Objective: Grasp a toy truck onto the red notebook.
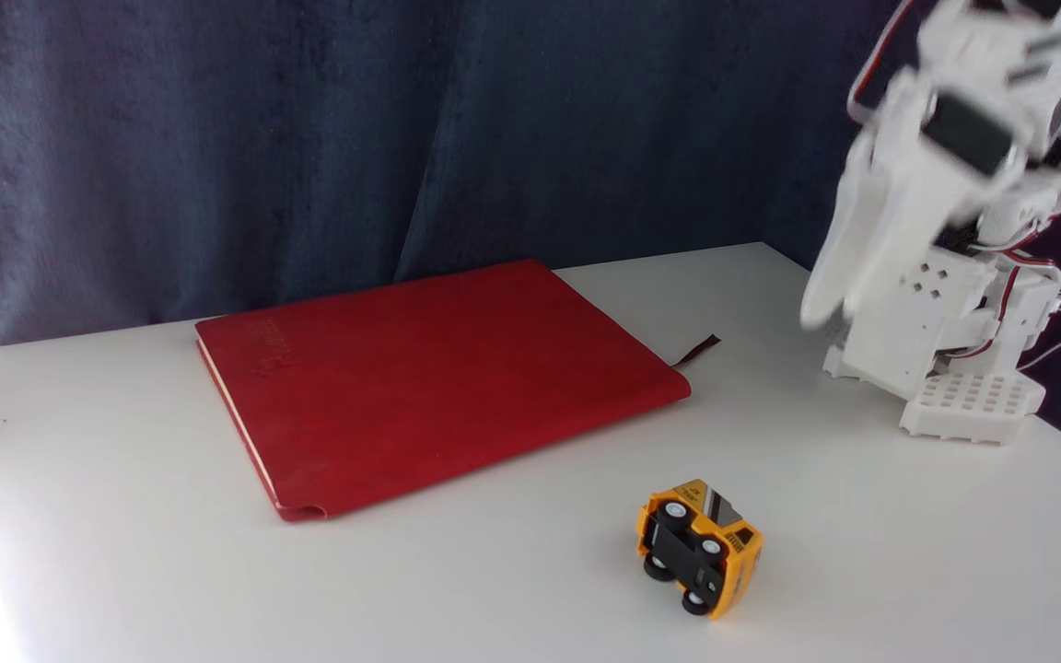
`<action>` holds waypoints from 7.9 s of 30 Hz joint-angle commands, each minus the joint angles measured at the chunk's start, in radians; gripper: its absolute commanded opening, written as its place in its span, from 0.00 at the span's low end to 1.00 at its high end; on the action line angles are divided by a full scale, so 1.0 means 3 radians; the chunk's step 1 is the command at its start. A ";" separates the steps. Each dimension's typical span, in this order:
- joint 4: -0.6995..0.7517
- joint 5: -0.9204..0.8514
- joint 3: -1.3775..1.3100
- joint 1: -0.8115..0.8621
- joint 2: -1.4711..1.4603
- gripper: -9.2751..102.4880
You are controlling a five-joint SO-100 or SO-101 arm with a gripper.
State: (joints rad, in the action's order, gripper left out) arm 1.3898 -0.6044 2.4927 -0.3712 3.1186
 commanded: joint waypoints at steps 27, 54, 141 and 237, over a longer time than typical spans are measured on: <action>-0.0414 0.2848 -0.0895 -0.0486 -0.1795 0.32; -0.0159 0.2828 -0.2056 -0.0271 -0.4167 0.33; -0.0020 0.2224 -0.2521 -0.0143 -0.5558 0.08; 0.1314 -0.0368 -0.5016 0.2168 -0.6734 0.39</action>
State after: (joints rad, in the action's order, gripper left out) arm 1.7779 -0.7087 1.0201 0.2777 1.0891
